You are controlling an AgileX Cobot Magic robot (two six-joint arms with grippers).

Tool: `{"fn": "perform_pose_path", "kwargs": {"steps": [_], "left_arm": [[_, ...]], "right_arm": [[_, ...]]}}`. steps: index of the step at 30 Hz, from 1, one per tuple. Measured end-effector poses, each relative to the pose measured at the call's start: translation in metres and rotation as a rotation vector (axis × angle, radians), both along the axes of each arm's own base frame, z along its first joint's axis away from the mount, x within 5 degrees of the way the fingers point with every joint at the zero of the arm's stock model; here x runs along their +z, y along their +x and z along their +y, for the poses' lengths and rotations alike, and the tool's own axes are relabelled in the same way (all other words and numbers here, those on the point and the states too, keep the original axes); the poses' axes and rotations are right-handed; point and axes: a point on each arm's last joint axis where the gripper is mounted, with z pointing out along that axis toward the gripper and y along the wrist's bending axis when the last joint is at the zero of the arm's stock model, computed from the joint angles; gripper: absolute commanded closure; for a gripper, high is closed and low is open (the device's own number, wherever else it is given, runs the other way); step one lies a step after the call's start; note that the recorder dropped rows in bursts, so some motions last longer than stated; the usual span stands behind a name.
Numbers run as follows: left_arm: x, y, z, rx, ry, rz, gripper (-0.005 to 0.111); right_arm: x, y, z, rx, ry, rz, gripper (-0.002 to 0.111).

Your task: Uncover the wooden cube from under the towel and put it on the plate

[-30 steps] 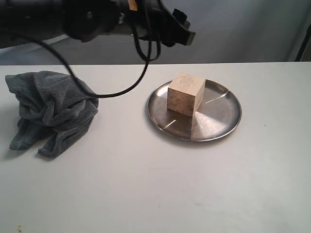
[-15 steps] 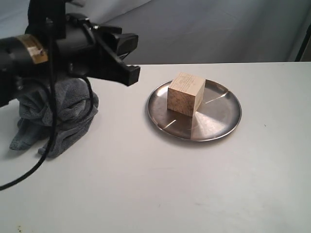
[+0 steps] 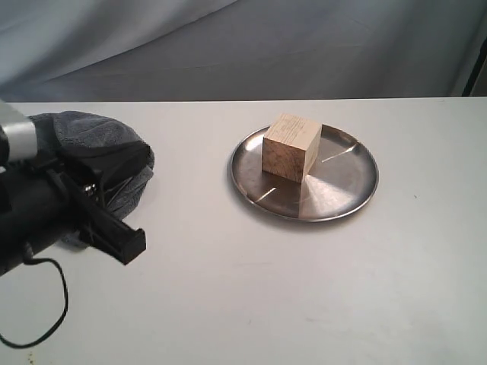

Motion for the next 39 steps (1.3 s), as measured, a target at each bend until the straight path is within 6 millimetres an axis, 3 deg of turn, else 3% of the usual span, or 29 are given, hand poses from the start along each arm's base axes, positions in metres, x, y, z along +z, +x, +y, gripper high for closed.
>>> {"fn": "perform_pose_path", "kwargs": {"steps": [7,18,25,29,33,39], "left_arm": [[-0.026,-0.012,0.01,0.0,0.103,0.132,0.107],[-0.03,-0.014,0.011,0.0,0.13,0.166,0.107],[-0.044,-0.021,0.018,0.009,0.247,0.316,0.107],[-0.036,-0.026,0.04,0.088,0.261,0.364,0.107],[-0.016,-0.038,0.07,0.222,0.177,0.285,0.107],[-0.027,-0.063,0.099,0.365,0.1,0.188,0.107]], "right_arm": [[0.0,0.0,0.0,0.0,0.0,0.0,0.108],[0.0,0.0,0.0,0.0,0.0,0.0,0.108],[0.0,0.0,0.0,0.0,0.0,0.0,0.108],[0.0,0.0,0.0,0.0,0.0,0.0,0.108],[0.0,0.0,0.0,0.0,0.0,0.0,0.108],[0.0,0.0,0.0,0.0,0.0,0.0,0.108]]}}
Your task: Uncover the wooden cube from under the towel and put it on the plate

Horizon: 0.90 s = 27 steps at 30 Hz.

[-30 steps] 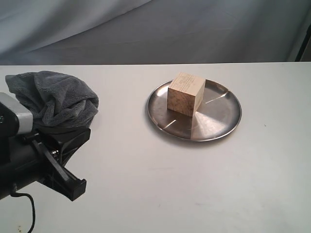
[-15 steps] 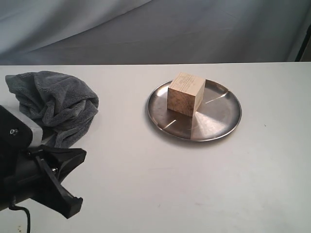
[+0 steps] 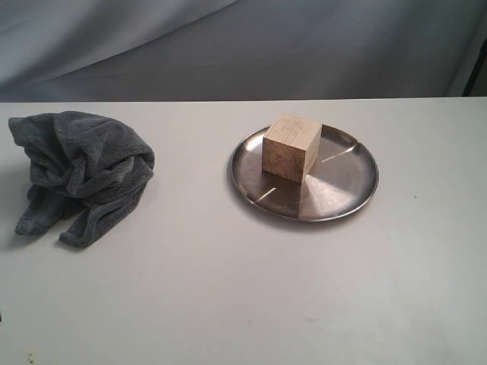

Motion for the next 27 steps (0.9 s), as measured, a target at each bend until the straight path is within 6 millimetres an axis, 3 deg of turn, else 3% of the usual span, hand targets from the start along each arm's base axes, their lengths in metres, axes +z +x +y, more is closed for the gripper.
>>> {"fn": "perform_pose_path", "kwargs": {"steps": [7,15,27], "left_arm": [[-0.019,-0.026,0.018,0.124,-0.035,-0.148,0.107],[-0.007,-0.047,0.031,0.278,-0.063,-0.39,0.107],[-0.021,-0.05,0.039,0.422,-0.023,-0.249,0.107]], "right_arm": [[0.0,0.0,0.0,0.0,0.0,0.0,0.108],[0.0,0.0,0.0,0.0,0.0,0.0,0.108],[0.0,0.0,0.0,0.0,0.0,0.0,0.108]]}}
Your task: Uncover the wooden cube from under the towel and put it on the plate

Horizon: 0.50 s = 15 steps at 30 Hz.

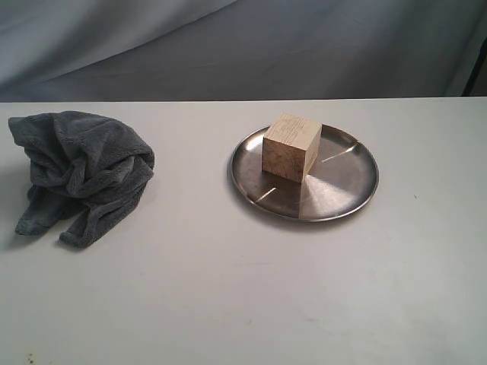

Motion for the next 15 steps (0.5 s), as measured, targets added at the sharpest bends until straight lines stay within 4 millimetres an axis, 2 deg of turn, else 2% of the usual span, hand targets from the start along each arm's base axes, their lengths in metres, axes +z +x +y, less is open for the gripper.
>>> {"fn": "perform_pose_path", "kwargs": {"steps": [15], "left_arm": [[-0.0056,0.0009,0.0002,0.006,-0.021,0.07,0.107]], "right_arm": [[0.0,0.0,0.0,0.0,0.0,0.0,0.108]]}}
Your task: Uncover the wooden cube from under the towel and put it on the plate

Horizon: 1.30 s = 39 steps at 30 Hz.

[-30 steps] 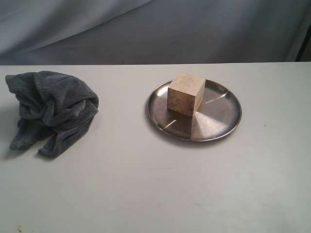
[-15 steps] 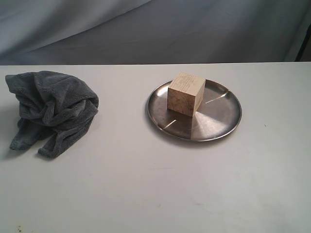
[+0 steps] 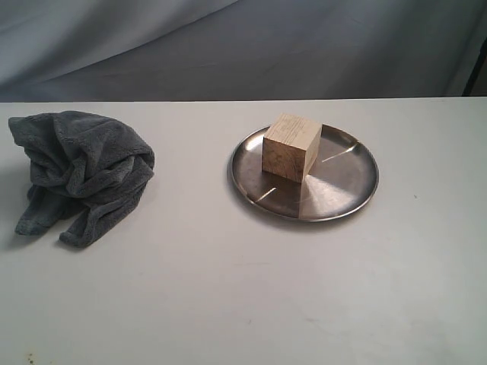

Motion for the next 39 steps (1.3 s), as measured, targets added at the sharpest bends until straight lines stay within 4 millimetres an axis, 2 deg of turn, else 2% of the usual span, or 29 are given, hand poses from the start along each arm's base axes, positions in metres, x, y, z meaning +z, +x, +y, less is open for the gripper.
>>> {"fn": "perform_pose_path", "kwargs": {"steps": [39], "left_arm": [[0.0008,-0.0017,-0.0009,-0.009,-0.015,-0.02,0.107]], "right_arm": [[0.0,0.0,0.0,0.0,0.0,0.0,0.108]]}}
